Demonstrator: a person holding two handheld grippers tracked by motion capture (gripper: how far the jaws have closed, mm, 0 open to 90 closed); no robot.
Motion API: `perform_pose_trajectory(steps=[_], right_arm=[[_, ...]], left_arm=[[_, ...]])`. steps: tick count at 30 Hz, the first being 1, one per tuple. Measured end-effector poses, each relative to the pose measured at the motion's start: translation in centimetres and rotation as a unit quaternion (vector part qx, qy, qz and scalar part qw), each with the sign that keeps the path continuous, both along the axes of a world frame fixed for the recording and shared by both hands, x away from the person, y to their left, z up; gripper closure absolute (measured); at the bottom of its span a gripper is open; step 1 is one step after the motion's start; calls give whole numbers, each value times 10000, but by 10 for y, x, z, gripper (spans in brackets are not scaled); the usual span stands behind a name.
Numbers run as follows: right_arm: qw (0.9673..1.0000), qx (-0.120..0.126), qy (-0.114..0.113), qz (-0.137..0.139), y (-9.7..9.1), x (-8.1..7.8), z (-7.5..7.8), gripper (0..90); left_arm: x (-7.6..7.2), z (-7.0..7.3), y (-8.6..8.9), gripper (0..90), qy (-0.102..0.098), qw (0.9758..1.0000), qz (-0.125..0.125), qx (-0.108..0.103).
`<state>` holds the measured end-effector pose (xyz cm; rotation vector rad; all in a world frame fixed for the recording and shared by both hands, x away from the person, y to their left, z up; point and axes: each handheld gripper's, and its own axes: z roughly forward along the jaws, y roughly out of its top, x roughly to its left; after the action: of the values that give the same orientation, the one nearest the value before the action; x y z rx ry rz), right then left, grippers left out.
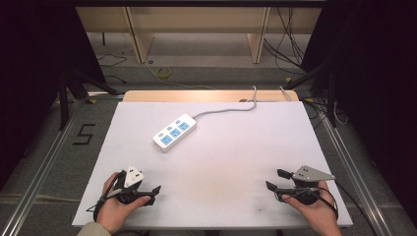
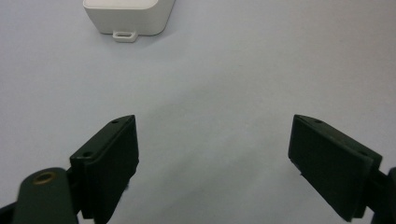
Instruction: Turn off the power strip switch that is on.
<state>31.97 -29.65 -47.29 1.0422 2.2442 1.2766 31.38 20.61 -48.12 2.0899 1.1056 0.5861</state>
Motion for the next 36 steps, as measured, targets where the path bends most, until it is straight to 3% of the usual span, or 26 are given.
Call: perform_pose_trajectory(steps=[6, 9, 11, 12, 13, 16, 17, 18, 21, 23, 36], right_arm=[[10000, -16, 0, 7, 1, 0, 0, 363], [10000, -39, 11, 20, 2, 0, 0, 364], [10000, -37, 21, 18, 2, -1, 0, 366], [10000, -37, 21, 18, 2, -1, 0, 366], [10000, -41, 12, 25, 2, 0, -1, 366], [10000, -48, 10, 37, 3, 0, -1, 367], [10000, -48, 10, 37, 3, 0, -1, 367], [10000, -48, 7, 31, 3, 0, -1, 368], [10000, -61, 6, 47, 4, 0, -1, 368], [10000, -70, 2, 67, 5, -1, -1, 369], [9999, -108, 15, 62, 6, -1, -1, 370]], left_arm=[[1, 0, 1, 170, 16, 10000, 16, 0], [1, 1, 3, 222, 55, 9999, 67, 85], [1, 2, 5, 354, 85, 9998, 139, 102], [1, 2, 7, 354, 84, 9998, 167, 114], [1, 3, 7, 481, 91, 9997, 195, 134], [2, 5, 8, 679, 145, 9996, 152, 181], [2, 5, 8, 679, 152, 9995, 159, 212], [2, 7, 7, 785, 166, 9993, 185, 293], [3, 9, 6, 886, 149, 9990, 198, 374], [5, 12, 6, 894, 144, 9986, 203, 465], [12, 18, 5, 896, 311, 9984, 331, 331]])
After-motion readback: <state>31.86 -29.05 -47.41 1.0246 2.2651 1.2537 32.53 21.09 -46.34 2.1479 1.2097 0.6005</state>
